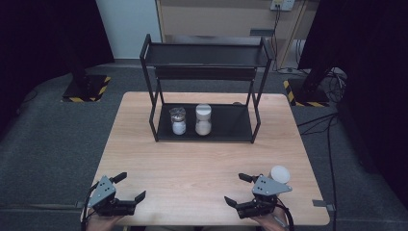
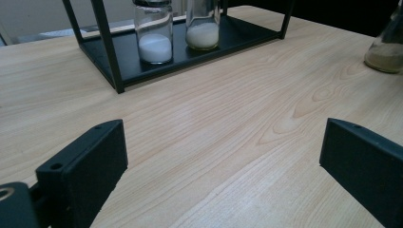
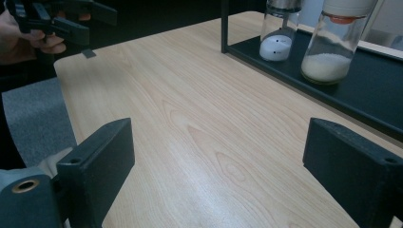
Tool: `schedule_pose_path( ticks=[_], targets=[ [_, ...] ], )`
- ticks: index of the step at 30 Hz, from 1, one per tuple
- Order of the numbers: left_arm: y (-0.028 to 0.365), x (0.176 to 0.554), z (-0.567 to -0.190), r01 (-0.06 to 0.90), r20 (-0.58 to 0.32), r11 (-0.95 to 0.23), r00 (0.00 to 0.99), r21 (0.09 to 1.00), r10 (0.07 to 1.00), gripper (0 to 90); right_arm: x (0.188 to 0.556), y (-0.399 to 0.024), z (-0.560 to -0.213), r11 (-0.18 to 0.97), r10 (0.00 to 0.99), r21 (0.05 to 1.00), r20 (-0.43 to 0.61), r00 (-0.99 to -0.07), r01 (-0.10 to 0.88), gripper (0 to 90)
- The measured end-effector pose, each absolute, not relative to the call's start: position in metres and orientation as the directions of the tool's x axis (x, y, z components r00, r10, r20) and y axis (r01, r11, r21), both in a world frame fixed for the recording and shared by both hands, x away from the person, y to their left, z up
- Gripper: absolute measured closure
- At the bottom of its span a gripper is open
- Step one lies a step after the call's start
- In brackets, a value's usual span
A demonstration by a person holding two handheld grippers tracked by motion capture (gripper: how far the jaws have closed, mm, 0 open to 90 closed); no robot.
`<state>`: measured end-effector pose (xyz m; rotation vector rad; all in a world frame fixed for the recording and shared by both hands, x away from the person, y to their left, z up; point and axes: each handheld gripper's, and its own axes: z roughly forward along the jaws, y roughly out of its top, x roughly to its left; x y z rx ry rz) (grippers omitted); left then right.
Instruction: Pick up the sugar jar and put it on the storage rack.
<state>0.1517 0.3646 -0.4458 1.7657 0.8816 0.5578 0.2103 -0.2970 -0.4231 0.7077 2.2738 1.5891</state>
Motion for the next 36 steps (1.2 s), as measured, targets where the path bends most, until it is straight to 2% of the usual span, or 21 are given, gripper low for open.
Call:
schedule_pose_path(
  ticks=[36],
  targets=[
    [0.3634,0.1530,-0.4455,0.300,-0.036,-0.201,0.631,0.933,0.775,1.0,0.2125,-0.3012,-0.4267,0.255,0.540,0.936,0.070,-0.839,0.242,10.0]
  ],
)
